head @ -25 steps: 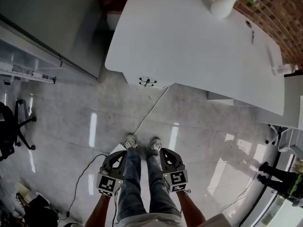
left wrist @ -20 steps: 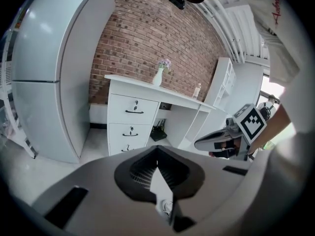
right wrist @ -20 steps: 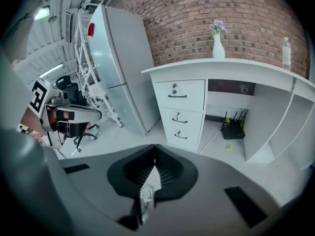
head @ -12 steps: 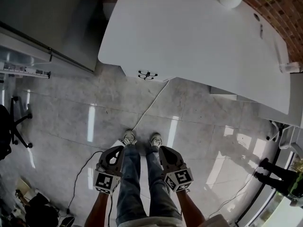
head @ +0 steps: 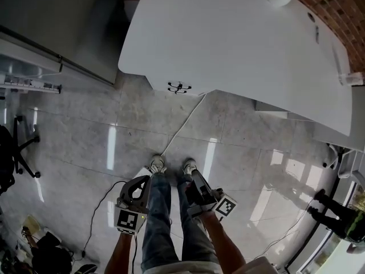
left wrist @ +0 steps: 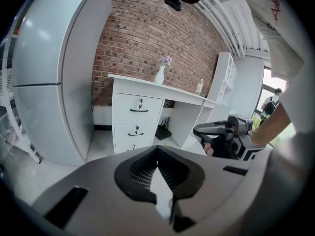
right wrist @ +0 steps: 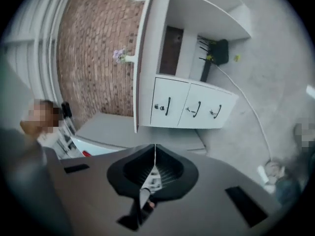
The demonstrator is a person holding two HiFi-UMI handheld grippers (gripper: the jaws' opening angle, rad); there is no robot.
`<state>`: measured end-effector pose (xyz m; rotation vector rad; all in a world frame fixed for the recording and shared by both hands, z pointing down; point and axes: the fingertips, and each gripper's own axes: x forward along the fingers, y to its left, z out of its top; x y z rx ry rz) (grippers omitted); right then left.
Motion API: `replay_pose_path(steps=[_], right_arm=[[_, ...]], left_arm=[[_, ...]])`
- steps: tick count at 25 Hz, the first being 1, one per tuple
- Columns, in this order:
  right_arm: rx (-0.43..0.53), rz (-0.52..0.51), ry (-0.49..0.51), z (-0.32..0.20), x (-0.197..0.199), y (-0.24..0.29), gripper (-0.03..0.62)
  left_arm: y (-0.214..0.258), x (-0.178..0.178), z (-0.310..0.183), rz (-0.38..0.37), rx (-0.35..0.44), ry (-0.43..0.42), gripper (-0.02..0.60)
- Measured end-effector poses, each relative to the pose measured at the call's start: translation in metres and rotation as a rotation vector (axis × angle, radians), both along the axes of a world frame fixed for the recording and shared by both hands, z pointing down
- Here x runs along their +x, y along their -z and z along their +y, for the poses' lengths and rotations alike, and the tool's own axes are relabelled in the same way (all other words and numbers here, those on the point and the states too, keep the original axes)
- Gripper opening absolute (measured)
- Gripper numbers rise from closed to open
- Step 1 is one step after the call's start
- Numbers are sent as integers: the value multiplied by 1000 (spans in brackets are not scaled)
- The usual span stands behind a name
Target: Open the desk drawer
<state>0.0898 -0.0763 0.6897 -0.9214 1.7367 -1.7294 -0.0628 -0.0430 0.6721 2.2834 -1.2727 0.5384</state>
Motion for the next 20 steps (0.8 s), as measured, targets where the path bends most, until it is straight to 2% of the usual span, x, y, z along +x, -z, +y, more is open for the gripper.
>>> replay_pose_path(steps=[3,5,11,12,13,20], right_arm=[[-35,-208,-107,2,4,-5,18],[-46,-256,-152,3,7,-9,19],[-58,-252,-150,2,2,-18,24],[-61,-253,-158,1,3,-20,64],[-66,-256,-167,-1,3,-22,130],[-77,-227,-172,-8,3,-35,150]], left_arm=[[1,-1,3,5,0,5,12],[0,-3,3,6,1,8,12],[-3,-7,4,6,-6,13,12],[-4,-8,5,7,-8,14,12],[-5,-9,5,8,-10,15,12],[-6,-10,5,18,-18,24,12]])
